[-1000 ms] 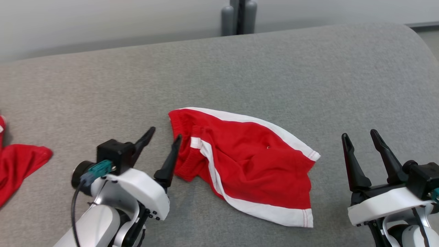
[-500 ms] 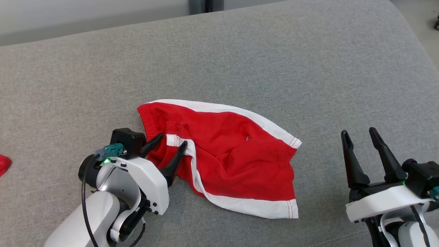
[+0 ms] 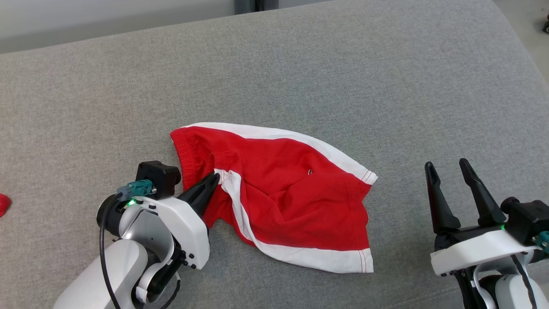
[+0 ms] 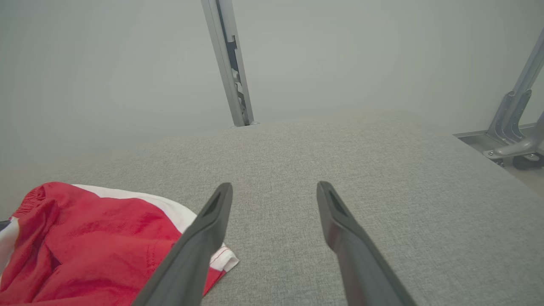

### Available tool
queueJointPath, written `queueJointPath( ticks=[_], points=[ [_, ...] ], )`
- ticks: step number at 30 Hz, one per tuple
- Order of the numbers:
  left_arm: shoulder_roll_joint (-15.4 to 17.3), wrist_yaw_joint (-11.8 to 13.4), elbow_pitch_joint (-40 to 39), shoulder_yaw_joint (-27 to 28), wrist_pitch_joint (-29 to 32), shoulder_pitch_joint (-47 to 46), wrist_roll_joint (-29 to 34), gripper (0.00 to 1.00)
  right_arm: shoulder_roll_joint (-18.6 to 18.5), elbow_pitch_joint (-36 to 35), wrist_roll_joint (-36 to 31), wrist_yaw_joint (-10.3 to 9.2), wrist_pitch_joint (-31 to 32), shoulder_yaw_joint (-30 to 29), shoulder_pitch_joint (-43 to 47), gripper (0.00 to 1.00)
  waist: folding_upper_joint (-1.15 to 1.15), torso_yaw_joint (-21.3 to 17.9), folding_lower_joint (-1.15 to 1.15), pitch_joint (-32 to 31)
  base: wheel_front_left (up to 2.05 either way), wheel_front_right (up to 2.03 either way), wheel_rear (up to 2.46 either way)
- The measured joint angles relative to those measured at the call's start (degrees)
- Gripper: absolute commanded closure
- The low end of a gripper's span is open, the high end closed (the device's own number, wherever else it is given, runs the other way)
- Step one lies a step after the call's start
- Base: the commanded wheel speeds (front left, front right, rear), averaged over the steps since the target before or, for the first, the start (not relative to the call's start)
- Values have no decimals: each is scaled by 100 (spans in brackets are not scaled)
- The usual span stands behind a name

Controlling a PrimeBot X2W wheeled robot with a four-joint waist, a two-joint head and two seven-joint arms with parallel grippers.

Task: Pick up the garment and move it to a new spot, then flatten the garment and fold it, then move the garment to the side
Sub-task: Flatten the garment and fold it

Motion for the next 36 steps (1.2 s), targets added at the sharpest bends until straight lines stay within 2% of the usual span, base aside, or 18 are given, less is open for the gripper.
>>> queueJointPath(
  ticks=[10,20,25,26,28,33,36],
  points=[
    [70,104,-289,79,-201,19,21,100,-4,71,-27,0,81,30,162,0,0,71,0,-71,0,0,0],
    [93,185,-492,55,-190,63,54,100,1,472,258,0,515,1382,936,0,0,251,0,9,0,0,0],
    [97,209,-497,53,-197,63,55,100,-45,613,372,0,521,1728,1006,0,0,275,0,37,0,0,0],
    [96,209,-497,51,-197,63,60,100,-54,633,383,1,508,1741,1001,20,0,280,0,36,0,0,0],
    [92,216,-497,45,-214,63,60,100,-71,652,432,0,506,1749,986,100,0,294,0,28,0,0,0],
    [104,260,-577,101,-361,77,70,100,-182,377,571,0,352,1733,882,100,0,315,0,-22,0,0,0],
    [152,318,-766,211,-450,84,62,100,-220,3,971,0,274,1603,739,100,0,319,0,-74,0,0,0]
  ],
)
